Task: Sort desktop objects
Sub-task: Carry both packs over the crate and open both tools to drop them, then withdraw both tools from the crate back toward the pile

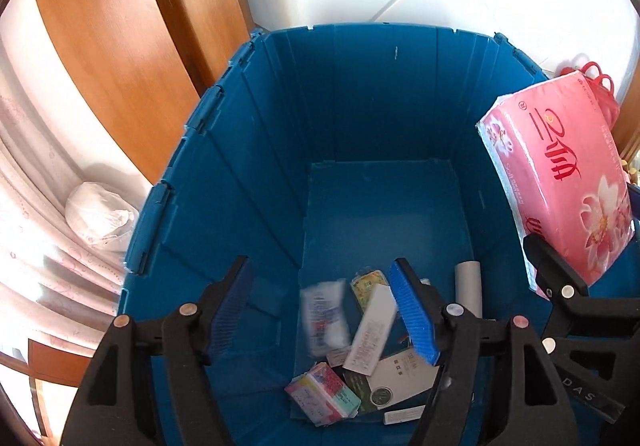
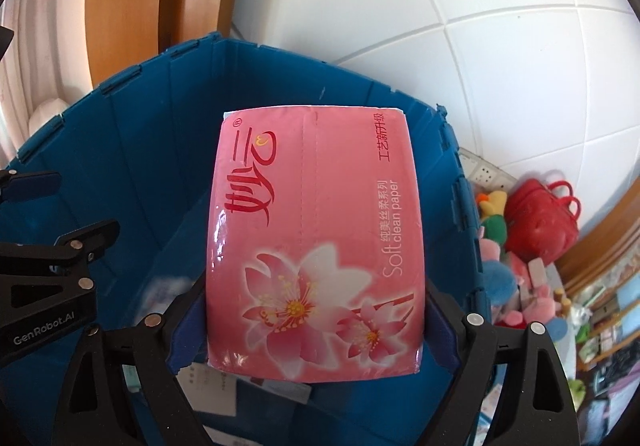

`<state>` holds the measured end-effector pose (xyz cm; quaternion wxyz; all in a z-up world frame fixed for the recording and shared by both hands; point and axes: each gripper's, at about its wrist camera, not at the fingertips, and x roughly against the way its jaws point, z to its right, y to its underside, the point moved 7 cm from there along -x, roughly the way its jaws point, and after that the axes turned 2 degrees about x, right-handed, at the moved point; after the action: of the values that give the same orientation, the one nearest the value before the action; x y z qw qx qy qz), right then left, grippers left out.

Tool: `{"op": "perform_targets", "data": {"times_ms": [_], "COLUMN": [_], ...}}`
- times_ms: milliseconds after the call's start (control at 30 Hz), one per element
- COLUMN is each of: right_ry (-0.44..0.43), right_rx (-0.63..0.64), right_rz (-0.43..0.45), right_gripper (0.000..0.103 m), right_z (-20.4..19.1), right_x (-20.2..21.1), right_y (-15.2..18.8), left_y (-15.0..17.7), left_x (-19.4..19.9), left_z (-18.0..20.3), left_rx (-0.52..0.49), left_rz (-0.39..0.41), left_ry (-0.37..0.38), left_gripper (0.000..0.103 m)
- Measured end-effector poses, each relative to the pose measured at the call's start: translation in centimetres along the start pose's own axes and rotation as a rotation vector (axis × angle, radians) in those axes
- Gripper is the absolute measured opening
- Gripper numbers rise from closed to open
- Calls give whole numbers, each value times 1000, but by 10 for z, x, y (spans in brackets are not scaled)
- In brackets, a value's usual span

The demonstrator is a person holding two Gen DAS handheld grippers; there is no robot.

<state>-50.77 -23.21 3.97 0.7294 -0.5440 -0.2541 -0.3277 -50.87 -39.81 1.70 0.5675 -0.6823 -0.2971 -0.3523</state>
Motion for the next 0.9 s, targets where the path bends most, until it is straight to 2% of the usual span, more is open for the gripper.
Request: {"op": "perform_targets", "data": {"times_ms": [100,433,633,767,833,900], "right_ry": [36,28,5,-35,-28,-9], "right_rx": [16,37,6,-79,-140,-206], "right_rz": [41,99,139,231,274,289], "right_gripper": [103,103,103,103,103,103], "right_z": [1,3,16,45,72,104], "right_x": [9,43,74,117,137,152], "right_y": [-3,1,14,37,55,77], "left_y": [1,4,11,18,22,23], "left_x": [6,36,69,102,118,129], "left_z": [-2,-5,2,13,28,47], "left_rx": [3,36,57,78,71,51], "left_rz": [12,61,146,243,289,310], "left_ry": [-7,16,24,44,72,101], "left_gripper": [70,70,70,70,70,75]}}
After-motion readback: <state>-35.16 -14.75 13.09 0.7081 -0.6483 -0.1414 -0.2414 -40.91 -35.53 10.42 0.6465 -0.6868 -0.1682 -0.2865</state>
